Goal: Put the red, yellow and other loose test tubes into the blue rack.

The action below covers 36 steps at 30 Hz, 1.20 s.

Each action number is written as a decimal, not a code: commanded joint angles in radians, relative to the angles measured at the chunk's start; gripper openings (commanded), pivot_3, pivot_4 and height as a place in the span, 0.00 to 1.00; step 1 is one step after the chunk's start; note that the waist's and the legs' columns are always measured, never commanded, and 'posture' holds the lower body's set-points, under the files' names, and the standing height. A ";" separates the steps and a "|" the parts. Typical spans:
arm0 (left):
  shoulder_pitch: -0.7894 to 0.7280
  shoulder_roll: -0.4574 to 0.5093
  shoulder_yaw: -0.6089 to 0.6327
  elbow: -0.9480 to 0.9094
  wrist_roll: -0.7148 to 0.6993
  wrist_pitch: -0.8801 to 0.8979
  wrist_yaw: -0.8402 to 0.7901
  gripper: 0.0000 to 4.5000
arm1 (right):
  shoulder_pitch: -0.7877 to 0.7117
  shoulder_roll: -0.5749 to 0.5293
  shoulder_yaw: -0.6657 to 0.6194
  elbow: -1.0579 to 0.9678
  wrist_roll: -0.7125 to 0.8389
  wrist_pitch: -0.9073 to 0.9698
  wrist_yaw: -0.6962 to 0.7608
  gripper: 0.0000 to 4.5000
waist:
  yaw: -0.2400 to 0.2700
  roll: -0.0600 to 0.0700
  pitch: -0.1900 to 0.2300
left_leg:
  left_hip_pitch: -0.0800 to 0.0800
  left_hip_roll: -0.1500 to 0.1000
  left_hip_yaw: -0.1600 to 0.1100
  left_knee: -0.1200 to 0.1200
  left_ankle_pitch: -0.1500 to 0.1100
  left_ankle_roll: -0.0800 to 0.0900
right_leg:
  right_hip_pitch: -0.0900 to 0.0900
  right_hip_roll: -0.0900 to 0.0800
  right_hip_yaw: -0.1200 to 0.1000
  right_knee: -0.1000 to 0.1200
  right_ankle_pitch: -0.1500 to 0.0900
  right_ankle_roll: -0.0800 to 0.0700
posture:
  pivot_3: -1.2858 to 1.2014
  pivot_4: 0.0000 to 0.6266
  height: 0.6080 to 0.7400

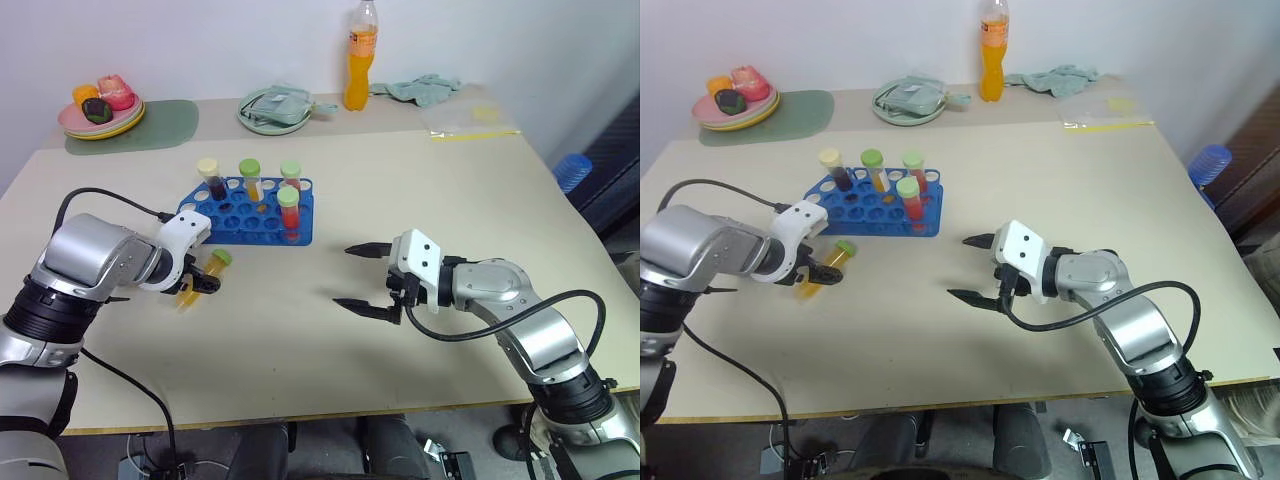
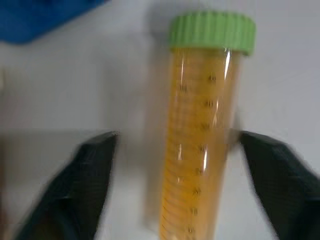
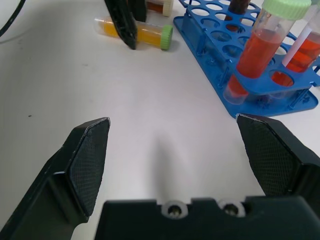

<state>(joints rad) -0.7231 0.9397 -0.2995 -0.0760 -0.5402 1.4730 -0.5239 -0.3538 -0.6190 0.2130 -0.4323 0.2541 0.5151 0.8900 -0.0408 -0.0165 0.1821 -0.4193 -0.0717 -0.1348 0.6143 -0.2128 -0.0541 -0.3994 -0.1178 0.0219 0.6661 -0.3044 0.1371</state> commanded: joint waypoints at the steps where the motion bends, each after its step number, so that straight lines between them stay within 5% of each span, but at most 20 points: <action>1: 0.008 0.047 -0.011 -0.004 0.031 -0.033 -0.050 0.34 | -0.001 0.006 0.002 -0.046 0.000 -0.008 -0.015 1.00 | -0.001 0.000 0.000 | 0.000 0.000 0.000 0.000 0.000 0.000 | 0.000 0.000 0.000 0.000 0.000 0.000 | 0.52 0.24 1.00; 3: 0.022 0.069 -0.008 -0.018 0.034 -0.041 -0.075 0.16 | -0.001 0.007 0.009 -0.046 -0.003 -0.010 -0.019 1.00 | -0.002 0.000 0.000 | 0.000 0.000 0.000 0.000 0.000 0.000 | 0.000 0.000 0.000 0.000 0.000 0.000 | 0.52 0.24 1.00; 9: 0.273 0.173 0.238 -0.226 -0.016 -0.234 -0.186 0.16 | -0.001 0.005 0.011 -0.048 0.000 -0.009 -0.026 1.00 | -0.003 0.000 0.000 | 0.000 0.001 -0.001 -0.001 0.000 0.000 | -0.001 0.000 0.001 0.000 0.000 0.000 | 0.52 0.24 1.00; 12: 0.471 0.053 0.510 -0.320 0.022 -0.601 -0.191 0.16 | 0.004 0.017 0.006 -0.031 -0.007 0.001 -0.054 1.00 | 0.005 -0.001 0.000 | 0.000 0.002 -0.002 -0.001 0.000 0.000 | -0.001 -0.001 0.001 -0.001 0.000 0.000 | 0.52 0.24 1.00; 15: 0.465 -0.190 0.664 -0.367 -0.046 -0.708 -0.040 0.16 | 0.025 0.049 0.011 -0.004 -0.026 -0.001 -0.106 1.00 | 0.031 -0.002 -0.001 | -0.001 0.003 -0.002 0.001 0.000 0.000 | 0.000 -0.002 0.000 -0.002 0.001 -0.001 | 0.52 0.24 1.00; 23: 0.318 -0.674 0.482 -0.224 0.277 -1.122 0.381 0.16 | 0.038 0.156 0.022 0.043 -0.057 -0.017 -0.208 1.00 | 0.052 -0.006 -0.003 | -0.001 -0.001 0.000 0.006 0.000 0.000 | 0.004 -0.002 -0.002 -0.003 0.002 0.002 | 0.52 0.24 1.00; 27: 0.322 -0.758 0.366 -0.104 0.412 -1.309 0.414 0.16 | 0.043 0.171 0.030 0.041 -0.067 -0.015 -0.223 1.00 | 0.045 -0.006 -0.003 | -0.001 -0.001 0.001 0.006 0.001 -0.002 | 0.003 -0.002 -0.001 -0.003 0.002 0.002 | 0.52 0.24 1.00; 36: 0.298 -0.808 0.336 0.096 0.507 -1.484 0.471 0.16 | 0.054 0.174 0.016 0.027 -0.070 -0.001 -0.247 1.00 | 0.029 -0.006 -0.003 | -0.001 -0.001 0.001 0.005 0.000 0.001 | 0.003 -0.001 -0.001 -0.002 0.002 0.002 | 0.52 0.24 1.00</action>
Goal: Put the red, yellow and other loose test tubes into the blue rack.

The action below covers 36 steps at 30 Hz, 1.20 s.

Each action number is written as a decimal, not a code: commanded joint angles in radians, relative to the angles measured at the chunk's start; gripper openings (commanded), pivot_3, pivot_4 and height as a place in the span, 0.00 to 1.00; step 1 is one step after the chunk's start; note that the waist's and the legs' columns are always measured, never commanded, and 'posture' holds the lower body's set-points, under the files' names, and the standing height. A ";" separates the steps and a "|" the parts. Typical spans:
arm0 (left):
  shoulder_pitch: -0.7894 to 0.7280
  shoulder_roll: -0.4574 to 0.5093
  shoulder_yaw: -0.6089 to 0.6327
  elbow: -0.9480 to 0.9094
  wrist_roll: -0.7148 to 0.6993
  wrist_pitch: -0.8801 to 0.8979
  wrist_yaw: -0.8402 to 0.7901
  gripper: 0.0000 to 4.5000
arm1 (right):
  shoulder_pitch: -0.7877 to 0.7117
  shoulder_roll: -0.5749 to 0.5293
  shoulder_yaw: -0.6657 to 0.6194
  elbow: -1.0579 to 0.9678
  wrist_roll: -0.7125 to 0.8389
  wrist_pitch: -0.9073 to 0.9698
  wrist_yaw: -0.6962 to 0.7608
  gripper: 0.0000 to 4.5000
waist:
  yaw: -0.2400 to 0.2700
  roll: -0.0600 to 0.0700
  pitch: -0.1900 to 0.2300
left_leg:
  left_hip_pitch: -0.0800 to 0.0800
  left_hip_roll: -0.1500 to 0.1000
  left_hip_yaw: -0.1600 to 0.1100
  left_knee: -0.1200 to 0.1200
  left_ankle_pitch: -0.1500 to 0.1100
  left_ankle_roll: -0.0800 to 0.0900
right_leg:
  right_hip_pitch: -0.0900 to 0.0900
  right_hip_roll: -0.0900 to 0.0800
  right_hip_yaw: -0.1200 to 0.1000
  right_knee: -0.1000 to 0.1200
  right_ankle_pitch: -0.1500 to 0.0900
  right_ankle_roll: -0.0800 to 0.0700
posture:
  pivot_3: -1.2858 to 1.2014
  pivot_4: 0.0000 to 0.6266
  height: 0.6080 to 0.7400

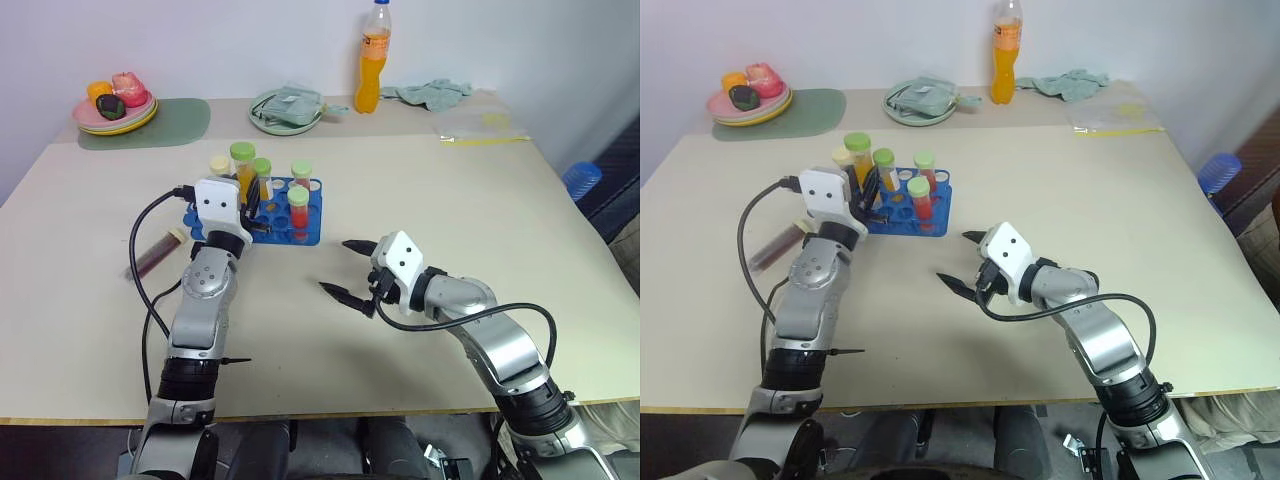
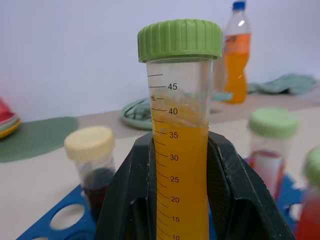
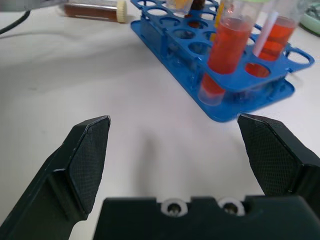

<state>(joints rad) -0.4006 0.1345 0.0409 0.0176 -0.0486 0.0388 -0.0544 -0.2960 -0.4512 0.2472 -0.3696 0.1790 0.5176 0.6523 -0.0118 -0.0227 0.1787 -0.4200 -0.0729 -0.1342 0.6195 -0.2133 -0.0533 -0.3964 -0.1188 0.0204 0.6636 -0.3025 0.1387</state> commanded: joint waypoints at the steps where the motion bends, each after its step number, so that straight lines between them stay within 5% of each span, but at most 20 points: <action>1: -0.025 -0.006 -0.009 0.014 0.012 -0.048 -0.007 0.16 | -0.003 0.006 -0.019 -0.038 0.006 -0.002 -0.011 1.00 | -0.001 0.000 0.000 | 0.000 0.000 0.000 0.000 0.000 0.000 | 0.000 0.000 0.000 0.000 0.000 0.000 | 0.52 0.24 1.00; 28: -0.019 -0.083 0.016 0.279 -0.024 -0.325 -0.055 0.16 | -0.009 0.027 -0.005 -0.045 0.008 0.008 -0.021 1.00 | 0.000 0.000 0.000 | 0.000 0.000 -0.001 0.001 0.000 0.000 | 0.001 0.000 -0.001 0.000 0.000 0.000 | 0.52 0.24 1.00; 34: 0.021 -0.068 0.055 0.116 -0.160 -0.252 -0.124 0.79 | -0.011 0.033 -0.005 -0.047 0.011 0.008 -0.021 1.00 | -0.004 0.000 0.000 | 0.000 0.000 -0.001 0.001 0.000 0.000 | 0.000 0.000 -0.001 0.000 0.000 0.000 | 0.52 0.24 1.00; 36: 0.038 -0.044 0.097 0.031 -0.207 -0.199 -0.114 0.79 | -0.010 0.033 -0.006 -0.053 0.013 0.012 -0.021 1.00 | -0.006 0.000 0.000 | 0.000 0.000 -0.001 0.001 0.000 0.000 | 0.000 0.000 0.000 0.001 0.000 0.000 | 0.52 0.24 1.00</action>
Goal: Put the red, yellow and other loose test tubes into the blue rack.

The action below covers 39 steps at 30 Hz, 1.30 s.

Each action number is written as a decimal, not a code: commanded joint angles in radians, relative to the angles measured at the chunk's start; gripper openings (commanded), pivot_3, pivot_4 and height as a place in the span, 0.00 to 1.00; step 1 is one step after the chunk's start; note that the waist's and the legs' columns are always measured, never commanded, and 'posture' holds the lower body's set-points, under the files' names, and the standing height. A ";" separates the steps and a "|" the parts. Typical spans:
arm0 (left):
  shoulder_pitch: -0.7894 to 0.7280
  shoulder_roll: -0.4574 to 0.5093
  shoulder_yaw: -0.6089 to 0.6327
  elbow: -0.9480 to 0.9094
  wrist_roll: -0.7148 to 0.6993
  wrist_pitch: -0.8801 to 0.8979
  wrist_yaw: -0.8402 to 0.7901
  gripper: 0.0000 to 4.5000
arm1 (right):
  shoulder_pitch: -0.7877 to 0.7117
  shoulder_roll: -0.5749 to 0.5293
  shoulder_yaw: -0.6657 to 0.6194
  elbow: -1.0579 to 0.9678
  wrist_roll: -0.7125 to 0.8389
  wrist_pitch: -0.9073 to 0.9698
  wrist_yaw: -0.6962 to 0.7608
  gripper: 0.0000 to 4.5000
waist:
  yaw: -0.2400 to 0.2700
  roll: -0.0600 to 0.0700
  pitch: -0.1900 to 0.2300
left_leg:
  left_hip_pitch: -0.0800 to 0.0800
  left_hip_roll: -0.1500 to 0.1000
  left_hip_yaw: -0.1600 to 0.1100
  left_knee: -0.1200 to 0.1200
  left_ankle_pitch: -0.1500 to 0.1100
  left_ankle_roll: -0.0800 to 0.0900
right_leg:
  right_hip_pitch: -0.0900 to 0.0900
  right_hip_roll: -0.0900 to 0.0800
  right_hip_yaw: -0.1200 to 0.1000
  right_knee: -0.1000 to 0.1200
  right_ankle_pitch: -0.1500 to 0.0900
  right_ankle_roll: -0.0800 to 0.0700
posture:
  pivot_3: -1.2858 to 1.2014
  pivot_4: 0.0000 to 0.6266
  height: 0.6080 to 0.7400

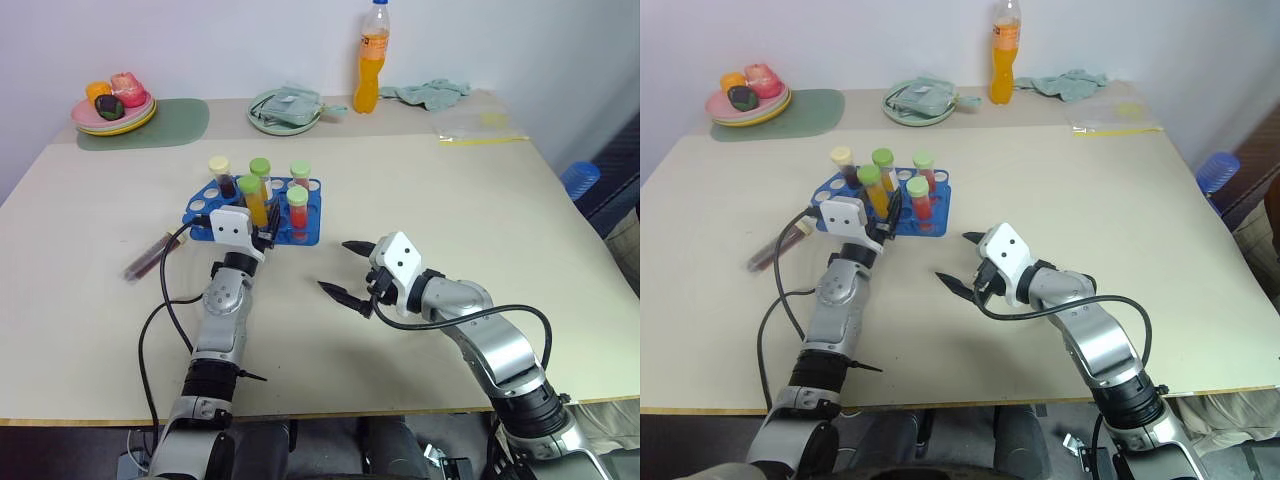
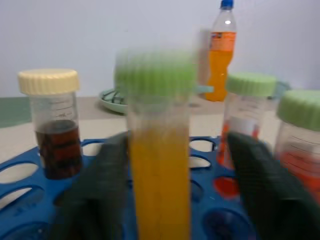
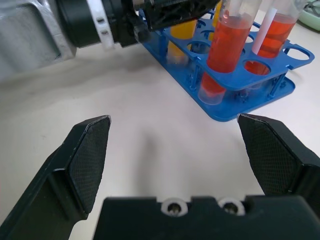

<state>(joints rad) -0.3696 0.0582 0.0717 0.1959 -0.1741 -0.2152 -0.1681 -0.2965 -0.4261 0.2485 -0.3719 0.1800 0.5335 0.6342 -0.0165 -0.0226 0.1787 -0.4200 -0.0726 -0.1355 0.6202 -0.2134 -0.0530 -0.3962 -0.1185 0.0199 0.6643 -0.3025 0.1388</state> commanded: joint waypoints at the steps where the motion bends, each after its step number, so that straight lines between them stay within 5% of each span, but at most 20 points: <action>1: 0.015 0.045 0.082 -0.184 -0.101 0.081 0.001 0.79 | -0.008 0.008 -0.009 -0.053 0.013 -0.003 -0.002 1.00 | -0.003 0.000 0.000 | 0.000 0.000 0.000 0.000 0.000 0.000 | 0.000 0.000 0.000 0.000 0.000 0.000 | 0.52 0.24 1.00; 8: 0.097 0.266 0.246 -0.424 -0.323 0.373 -0.063 0.79 | 0.000 0.001 -0.019 -0.057 0.016 -0.003 0.004 1.00 | -0.002 0.000 0.000 | 0.000 0.000 -0.001 -0.001 0.000 0.000 | 0.000 0.000 0.001 0.000 0.000 0.000 | 0.52 0.24 1.00; 11: 0.086 0.469 0.293 -0.374 -0.344 0.645 -0.084 0.98 | -0.005 0.000 -0.014 -0.049 0.019 -0.004 0.014 1.00 | 0.002 0.000 0.000 | 0.000 0.000 -0.001 0.000 0.000 0.000 | 0.001 0.000 0.000 0.000 0.000 0.000 | 0.52 0.24 1.00; 15: 0.004 0.797 0.121 -0.237 -0.253 1.078 -0.176 0.99 | -0.026 0.003 -0.003 -0.026 0.016 -0.014 0.034 1.00 | -0.004 0.000 0.000 | 0.001 0.000 -0.001 -0.002 0.000 0.001 | 0.000 0.001 0.000 0.001 0.000 0.000 | 0.52 0.24 1.00; 19: -0.176 0.967 -0.101 -0.074 -0.179 1.173 -0.412 0.99 | -0.042 -0.019 0.004 -0.029 0.032 -0.009 0.090 1.00 | -0.002 0.001 0.001 | 0.003 0.000 0.000 -0.003 0.000 0.001 | 0.001 0.001 0.000 0.000 0.000 0.000 | 0.52 0.24 1.00; 26: -0.403 0.977 -0.385 0.199 -0.021 1.161 -0.691 0.99 | -0.026 -0.057 -0.016 -0.092 0.098 0.003 0.161 1.00 | -0.014 0.001 0.001 | 0.003 0.001 0.001 -0.005 0.000 0.000 | 0.000 0.002 0.001 0.001 0.000 0.000 | 0.52 0.24 1.00; 31: -0.492 0.927 -0.474 0.376 0.087 1.095 -0.783 0.99 | -0.009 -0.040 -0.036 -0.125 0.126 0.001 0.134 1.00 | -0.024 0.001 0.001 | 0.002 0.001 0.001 -0.005 0.000 0.000 | 0.000 0.002 0.000 0.001 -0.001 0.000 | 0.52 0.24 1.00; 39: -0.526 0.913 -0.439 0.476 0.164 1.035 -0.811 0.19 | 0.015 -0.020 -0.058 -0.150 0.159 -0.025 0.105 1.00 | -0.030 0.001 0.001 | 0.003 0.001 0.000 -0.005 0.000 0.001 | 0.000 0.002 0.000 0.002 -0.001 0.000 | 0.52 0.24 1.00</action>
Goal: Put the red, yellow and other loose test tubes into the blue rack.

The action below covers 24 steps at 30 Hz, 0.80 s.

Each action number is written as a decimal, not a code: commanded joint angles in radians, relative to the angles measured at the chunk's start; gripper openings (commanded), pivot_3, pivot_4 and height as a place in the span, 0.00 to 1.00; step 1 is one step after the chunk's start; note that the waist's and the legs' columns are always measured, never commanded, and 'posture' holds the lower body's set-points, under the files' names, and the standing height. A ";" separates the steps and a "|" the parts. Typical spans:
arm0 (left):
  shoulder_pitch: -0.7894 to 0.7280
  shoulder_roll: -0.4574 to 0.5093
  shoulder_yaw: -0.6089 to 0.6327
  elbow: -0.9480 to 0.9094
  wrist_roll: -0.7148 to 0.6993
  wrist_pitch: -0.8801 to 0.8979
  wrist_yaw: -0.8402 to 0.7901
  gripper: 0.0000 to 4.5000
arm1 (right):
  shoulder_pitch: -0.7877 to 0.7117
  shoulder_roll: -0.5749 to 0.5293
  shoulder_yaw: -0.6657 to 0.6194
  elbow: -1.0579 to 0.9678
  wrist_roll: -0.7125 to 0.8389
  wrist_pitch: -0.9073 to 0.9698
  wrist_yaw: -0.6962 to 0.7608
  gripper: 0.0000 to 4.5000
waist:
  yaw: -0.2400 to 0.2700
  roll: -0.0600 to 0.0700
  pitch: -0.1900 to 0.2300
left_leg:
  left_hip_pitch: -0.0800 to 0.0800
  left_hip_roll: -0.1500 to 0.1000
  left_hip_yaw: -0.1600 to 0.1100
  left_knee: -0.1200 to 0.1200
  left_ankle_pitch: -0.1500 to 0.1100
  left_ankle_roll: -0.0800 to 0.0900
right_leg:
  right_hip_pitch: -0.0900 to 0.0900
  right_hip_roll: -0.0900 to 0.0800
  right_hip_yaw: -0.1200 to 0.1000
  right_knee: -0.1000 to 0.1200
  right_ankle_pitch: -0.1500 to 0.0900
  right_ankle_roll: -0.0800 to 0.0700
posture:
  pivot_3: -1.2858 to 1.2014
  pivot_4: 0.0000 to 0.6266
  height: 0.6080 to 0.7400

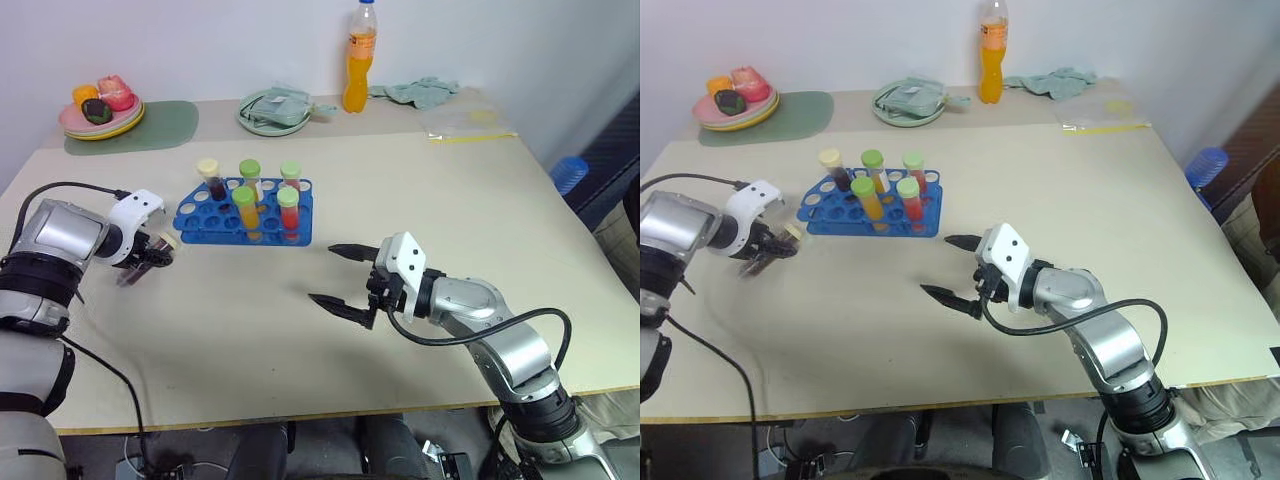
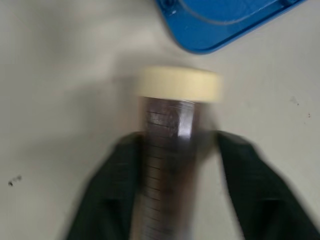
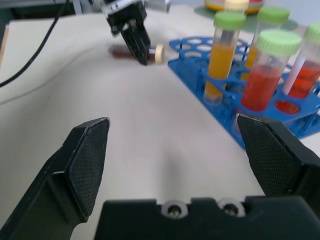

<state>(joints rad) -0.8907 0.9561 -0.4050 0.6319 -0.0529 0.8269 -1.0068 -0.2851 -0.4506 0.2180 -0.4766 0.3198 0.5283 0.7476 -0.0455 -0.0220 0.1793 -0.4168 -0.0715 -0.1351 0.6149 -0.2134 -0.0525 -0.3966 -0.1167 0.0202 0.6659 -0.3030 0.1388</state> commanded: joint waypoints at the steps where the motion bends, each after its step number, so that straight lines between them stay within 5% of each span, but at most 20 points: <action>1: -0.013 0.014 0.074 0.053 0.033 0.004 0.054 0.19 | 0.006 0.002 -0.028 -0.046 0.021 -0.022 -0.009 1.00 | -0.001 0.000 0.000 | 0.000 0.000 0.000 0.000 0.000 0.000 | 0.000 0.000 0.000 0.000 0.000 0.000 | 0.52 0.24 1.00; 7: 0.111 -0.012 0.497 -0.078 -0.088 -0.279 0.362 0.19 | 0.022 -0.001 -0.031 -0.049 0.034 -0.024 -0.016 1.00 | 0.002 -0.002 0.000 | -0.001 0.000 -0.004 0.000 0.000 0.000 | -0.001 -0.001 0.000 0.000 0.000 0.000 | 0.52 0.24 1.00; 12: 0.346 -0.241 0.786 -0.480 -0.209 -0.531 0.573 0.19 | 0.022 0.013 -0.026 -0.037 0.050 -0.018 -0.021 1.00 | 0.013 -0.002 0.000 | -0.002 0.000 -0.004 0.001 0.000 0.000 | -0.001 -0.003 0.001 0.000 0.000 0.000 | 0.52 0.24 1.00; 17: 0.498 -0.480 0.733 -0.724 -0.106 -0.731 0.745 0.19 | -0.001 0.030 -0.017 -0.007 0.048 -0.028 -0.019 1.00 | 0.033 -0.003 -0.001 | -0.002 -0.001 -0.003 0.003 0.000 0.000 | -0.001 -0.003 0.001 -0.001 0.001 0.000 | 0.52 0.24 1.00; 24: 0.515 -0.701 0.639 -0.651 0.016 -0.922 0.946 0.19 | -0.019 0.048 -0.021 0.007 0.033 -0.040 -0.051 1.00 | 0.033 -0.003 -0.001 | -0.002 -0.001 -0.001 0.003 0.000 0.000 | 0.000 -0.003 0.001 -0.001 0.001 0.000 | 0.52 0.24 1.00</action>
<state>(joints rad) -0.3600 0.2597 0.2416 -0.0258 -0.0635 -0.0415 -0.1025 -0.2963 -0.4088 0.2084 -0.4471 0.3539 0.5118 0.7022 -0.0126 -0.0248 0.1781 -0.4187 -0.0728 -0.1354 0.6181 -0.2134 -0.0526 -0.3970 -0.1194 0.0215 0.6651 -0.3024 0.1386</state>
